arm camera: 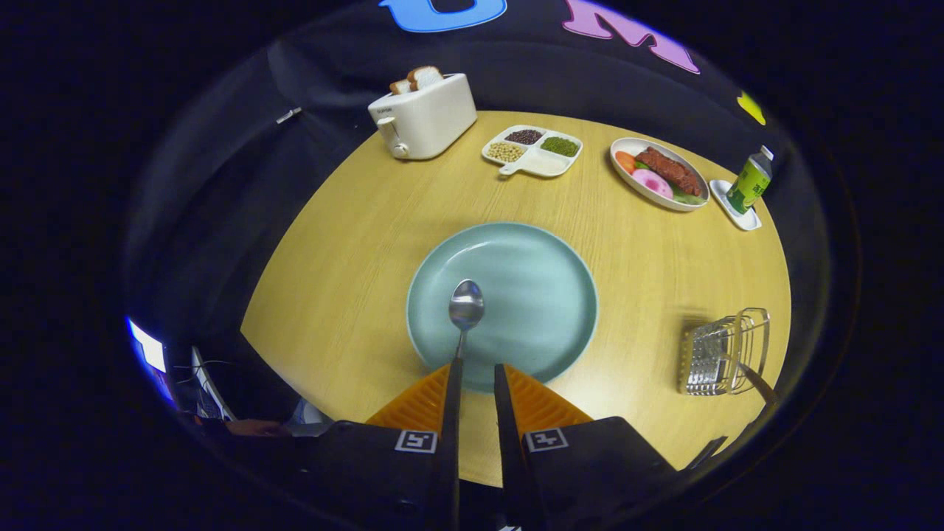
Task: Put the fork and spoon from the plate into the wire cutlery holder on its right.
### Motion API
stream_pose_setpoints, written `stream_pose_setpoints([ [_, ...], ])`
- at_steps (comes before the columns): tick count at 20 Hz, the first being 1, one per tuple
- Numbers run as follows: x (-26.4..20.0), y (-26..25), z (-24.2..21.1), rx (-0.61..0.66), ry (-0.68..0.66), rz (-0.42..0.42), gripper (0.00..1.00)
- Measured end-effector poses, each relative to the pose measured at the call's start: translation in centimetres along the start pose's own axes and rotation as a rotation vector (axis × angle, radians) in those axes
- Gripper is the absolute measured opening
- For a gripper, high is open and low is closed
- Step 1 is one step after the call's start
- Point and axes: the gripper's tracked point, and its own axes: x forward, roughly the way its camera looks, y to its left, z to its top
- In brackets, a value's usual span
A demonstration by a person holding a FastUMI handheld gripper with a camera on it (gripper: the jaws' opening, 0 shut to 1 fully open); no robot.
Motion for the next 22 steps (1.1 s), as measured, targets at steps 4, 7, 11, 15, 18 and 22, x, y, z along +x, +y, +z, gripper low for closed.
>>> stream_pose_setpoints([
  [4, 3.2, 0.6, -1.4, -0.009, 0.053, -0.032, 0.29],
  [7, 5.0, 0.7, -2.0, 0.004, 0.085, -0.049, 0.29],
  [11, 6.6, -1.0, -2.7, 0.004, 0.117, -0.109, 0.29],
  [15, 7.2, -1.8, -3.7, 0.012, 0.174, -0.117, 0.28],
  [18, 7.8, -2.3, -3.4, -0.019, 0.184, -0.141, 0.11],
  [22, 6.7, -2.3, -2.0, -0.021, 0.177, -0.11, 0.09],
])
